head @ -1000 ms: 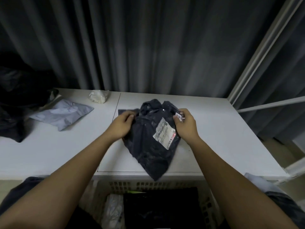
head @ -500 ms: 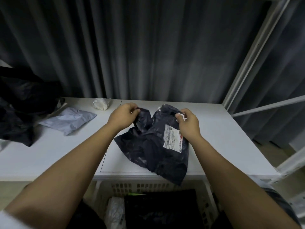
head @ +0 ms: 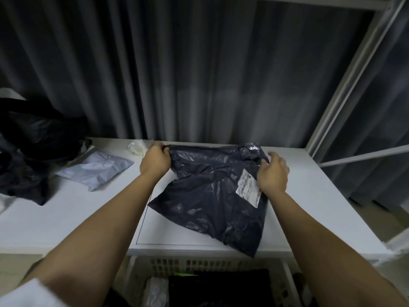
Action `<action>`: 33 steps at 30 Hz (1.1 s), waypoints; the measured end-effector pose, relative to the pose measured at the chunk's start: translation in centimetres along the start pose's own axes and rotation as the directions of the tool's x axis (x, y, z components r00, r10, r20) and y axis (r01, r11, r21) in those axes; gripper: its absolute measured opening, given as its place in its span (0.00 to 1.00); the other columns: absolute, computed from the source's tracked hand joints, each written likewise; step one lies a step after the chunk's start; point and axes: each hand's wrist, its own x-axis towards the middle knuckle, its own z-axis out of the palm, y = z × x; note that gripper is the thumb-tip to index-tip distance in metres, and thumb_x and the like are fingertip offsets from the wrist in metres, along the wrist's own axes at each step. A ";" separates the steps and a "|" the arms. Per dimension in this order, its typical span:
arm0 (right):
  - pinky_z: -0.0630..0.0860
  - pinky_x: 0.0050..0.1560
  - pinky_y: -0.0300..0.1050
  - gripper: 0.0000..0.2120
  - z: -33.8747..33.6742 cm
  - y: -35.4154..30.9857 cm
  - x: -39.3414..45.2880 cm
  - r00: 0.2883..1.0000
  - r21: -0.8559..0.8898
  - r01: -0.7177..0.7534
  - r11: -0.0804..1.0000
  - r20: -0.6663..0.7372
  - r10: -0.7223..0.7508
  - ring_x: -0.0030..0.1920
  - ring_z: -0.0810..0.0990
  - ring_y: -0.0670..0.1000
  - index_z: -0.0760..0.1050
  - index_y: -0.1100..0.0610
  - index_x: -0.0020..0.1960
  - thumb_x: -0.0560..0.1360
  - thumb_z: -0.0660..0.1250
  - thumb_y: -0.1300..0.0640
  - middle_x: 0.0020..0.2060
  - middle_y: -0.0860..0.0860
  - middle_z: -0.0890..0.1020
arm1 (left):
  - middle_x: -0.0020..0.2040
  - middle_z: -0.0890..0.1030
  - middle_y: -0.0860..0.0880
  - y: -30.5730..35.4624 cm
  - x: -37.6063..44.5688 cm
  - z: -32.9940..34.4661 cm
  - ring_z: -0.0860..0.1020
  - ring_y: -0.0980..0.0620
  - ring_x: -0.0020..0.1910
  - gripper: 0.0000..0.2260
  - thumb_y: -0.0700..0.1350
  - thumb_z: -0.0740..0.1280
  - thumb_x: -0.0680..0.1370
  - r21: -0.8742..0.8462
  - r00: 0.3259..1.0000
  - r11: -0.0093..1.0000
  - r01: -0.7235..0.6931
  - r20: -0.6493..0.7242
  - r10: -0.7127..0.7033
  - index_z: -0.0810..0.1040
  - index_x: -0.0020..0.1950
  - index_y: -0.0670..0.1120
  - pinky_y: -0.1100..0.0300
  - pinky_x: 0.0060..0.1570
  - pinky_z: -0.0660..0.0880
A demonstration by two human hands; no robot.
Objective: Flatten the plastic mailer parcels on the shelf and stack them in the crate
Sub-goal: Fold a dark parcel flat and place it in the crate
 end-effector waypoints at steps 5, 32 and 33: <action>0.46 0.75 0.58 0.31 3.8 -1.6 -3.7 0.800 -0.059 0.424 0.904 0.493 -0.342 0.76 0.49 0.57 0.55 0.42 0.76 0.77 0.48 0.32 0.77 0.51 0.54 | 0.51 0.81 0.39 -1.3 -0.3 3.0 0.80 0.38 0.47 0.11 0.49 0.56 0.82 -0.036 0.997 0.998 0.044 0.060 -0.042 0.70 0.59 0.45 0.49 0.50 0.75; 0.33 0.68 0.70 0.32 11.6 4.5 -7.3 0.719 -0.377 0.468 0.799 0.689 -0.096 0.74 0.31 0.62 0.34 0.37 0.75 0.76 0.43 0.30 0.76 0.49 0.33 | 0.77 0.33 0.48 -4.5 -7.1 11.9 0.31 0.41 0.74 0.28 0.61 0.46 0.81 0.503 0.821 0.736 -0.453 0.557 0.124 0.36 0.77 0.59 0.32 0.66 0.32; 0.33 0.68 0.70 0.33 11.7 4.5 -7.3 0.719 -0.384 0.467 0.797 0.690 -0.089 0.74 0.30 0.62 0.34 0.36 0.75 0.76 0.43 0.30 0.76 0.49 0.33 | 0.77 0.33 0.48 -4.8 -7.2 12.0 0.31 0.41 0.74 0.28 0.62 0.46 0.81 0.507 0.825 0.739 -0.444 0.553 0.116 0.35 0.77 0.59 0.32 0.66 0.32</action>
